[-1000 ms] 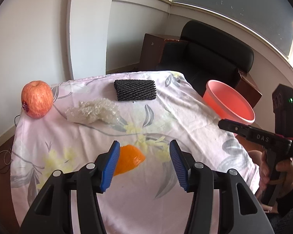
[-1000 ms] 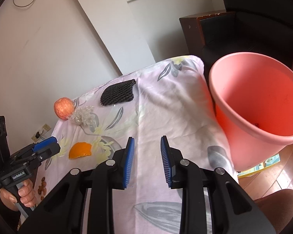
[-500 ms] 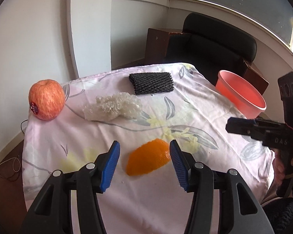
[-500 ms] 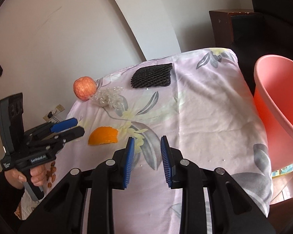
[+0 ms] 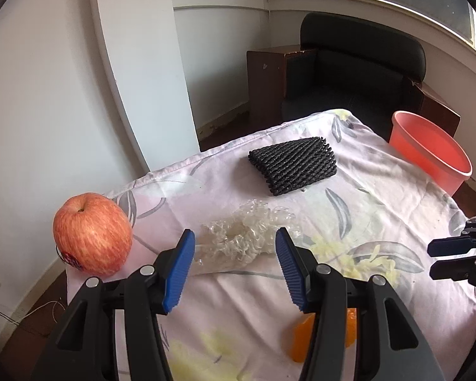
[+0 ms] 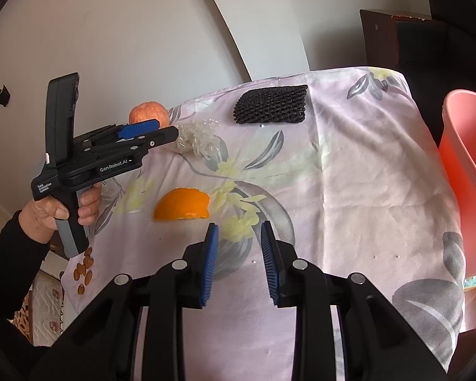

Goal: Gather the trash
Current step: 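Reach the left tool toward the bubble wrap while the right tool approaches the black net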

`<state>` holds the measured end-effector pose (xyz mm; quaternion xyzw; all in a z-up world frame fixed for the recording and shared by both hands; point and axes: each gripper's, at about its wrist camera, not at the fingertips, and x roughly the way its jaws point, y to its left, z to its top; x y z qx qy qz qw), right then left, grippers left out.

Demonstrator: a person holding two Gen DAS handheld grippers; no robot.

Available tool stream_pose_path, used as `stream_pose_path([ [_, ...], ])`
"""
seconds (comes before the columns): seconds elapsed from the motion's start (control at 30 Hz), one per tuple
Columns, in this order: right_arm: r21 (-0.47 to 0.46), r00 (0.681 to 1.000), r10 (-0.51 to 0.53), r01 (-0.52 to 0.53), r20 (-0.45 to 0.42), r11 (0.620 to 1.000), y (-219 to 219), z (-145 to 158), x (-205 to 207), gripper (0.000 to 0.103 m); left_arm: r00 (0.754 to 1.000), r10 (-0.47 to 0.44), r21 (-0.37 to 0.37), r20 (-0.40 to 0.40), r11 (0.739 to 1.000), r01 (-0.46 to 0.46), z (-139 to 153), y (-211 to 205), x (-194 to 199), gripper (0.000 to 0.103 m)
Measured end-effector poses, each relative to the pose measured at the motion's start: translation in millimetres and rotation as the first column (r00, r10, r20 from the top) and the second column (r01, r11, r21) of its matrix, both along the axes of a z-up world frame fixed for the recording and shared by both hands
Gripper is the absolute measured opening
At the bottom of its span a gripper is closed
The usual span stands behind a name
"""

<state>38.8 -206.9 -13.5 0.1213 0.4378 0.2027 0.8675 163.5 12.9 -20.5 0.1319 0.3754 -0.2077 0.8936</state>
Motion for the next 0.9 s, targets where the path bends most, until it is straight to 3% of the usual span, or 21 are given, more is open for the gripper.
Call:
stream_pose_path([
  [0.17, 0.009, 1.000, -0.009, 0.010, -0.016, 1.000, -0.3, -4.5, 4.9, 0.028, 1.000, -0.015, 0.022, -0.024, 1.000, 0.016, -17.9, 2.7, 8.9, 0.052],
  [0.33, 0.013, 1.000, -0.020, 0.020, -0.021, 1.000, -1.8, -6.4, 13.9, 0.028, 1.000, 0.001, -0.048, -0.012, 0.999, -0.002, -19.0, 8.9, 2.3, 0.042],
  [0.43, 0.014, 0.999, -0.035, 0.035, -0.003, 0.999, -4.9, -2.3, 25.8, 0.028, 1.000, 0.001, -0.068, -0.003, 0.998, -0.001, -17.7, 11.8, -3.3, 0.032],
  [0.5, 0.024, 0.999, -0.047, 0.047, 0.017, 0.999, -8.1, 3.0, 37.7, 0.028, 1.000, -0.004, -0.078, 0.004, 0.997, 0.004, -16.5, 13.2, -7.4, 0.017],
  [0.67, 0.036, 0.993, -0.094, 0.092, 0.070, 0.995, -15.9, 14.9, 74.7, 0.028, 0.999, 0.037, -0.110, 0.037, 0.993, -0.033, -8.8, 21.1, -17.2, 0.014],
  [0.73, 0.051, 0.991, -0.118, 0.115, 0.062, 0.992, -19.9, 13.4, 91.9, 0.042, 0.997, 0.065, -0.145, 0.033, 0.988, -0.060, -5.3, 27.5, -19.9, 0.013],
  [0.9, 0.094, 0.989, -0.145, 0.144, 0.009, 0.985, -26.8, 2.8, 128.6, 0.043, 0.993, 0.116, -0.217, 0.014, 0.970, -0.110, 0.9, 42.4, -28.5, 0.012],
])
